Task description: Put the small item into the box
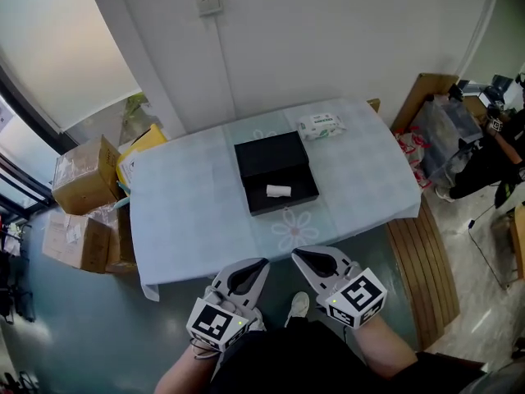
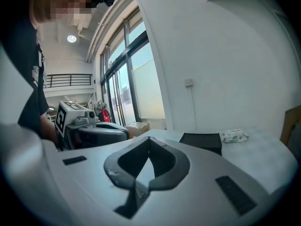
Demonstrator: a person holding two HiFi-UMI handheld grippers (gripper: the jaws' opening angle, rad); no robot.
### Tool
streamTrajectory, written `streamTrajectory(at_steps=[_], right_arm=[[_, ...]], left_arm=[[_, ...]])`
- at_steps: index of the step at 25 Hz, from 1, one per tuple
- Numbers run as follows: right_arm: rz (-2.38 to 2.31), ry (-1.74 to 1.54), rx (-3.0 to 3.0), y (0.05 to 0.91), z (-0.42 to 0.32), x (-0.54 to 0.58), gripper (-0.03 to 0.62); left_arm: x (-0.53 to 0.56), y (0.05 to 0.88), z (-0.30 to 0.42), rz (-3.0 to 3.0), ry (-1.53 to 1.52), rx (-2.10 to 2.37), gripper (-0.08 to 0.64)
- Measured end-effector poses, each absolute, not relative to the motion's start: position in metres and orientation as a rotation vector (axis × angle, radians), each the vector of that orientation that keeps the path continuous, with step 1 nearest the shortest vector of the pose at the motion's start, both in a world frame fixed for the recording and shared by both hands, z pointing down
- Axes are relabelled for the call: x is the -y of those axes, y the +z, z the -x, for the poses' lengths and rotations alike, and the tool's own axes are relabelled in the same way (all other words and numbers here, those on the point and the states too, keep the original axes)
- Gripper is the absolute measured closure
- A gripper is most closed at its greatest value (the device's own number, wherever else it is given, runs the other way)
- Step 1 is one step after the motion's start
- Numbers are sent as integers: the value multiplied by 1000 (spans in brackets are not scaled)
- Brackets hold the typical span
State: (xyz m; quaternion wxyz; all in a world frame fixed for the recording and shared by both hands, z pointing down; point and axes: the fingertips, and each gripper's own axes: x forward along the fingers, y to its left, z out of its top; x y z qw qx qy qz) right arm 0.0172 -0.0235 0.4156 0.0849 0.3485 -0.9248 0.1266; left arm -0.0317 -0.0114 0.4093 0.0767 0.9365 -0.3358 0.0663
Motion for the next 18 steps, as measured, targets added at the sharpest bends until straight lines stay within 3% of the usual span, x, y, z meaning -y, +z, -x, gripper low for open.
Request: streamTrajectory(at_steps=[18], right_arm=[[-1224, 353, 2729, 397, -2, -25, 583]], left_arm=[[-26, 401, 53, -2881, 180, 875, 552]])
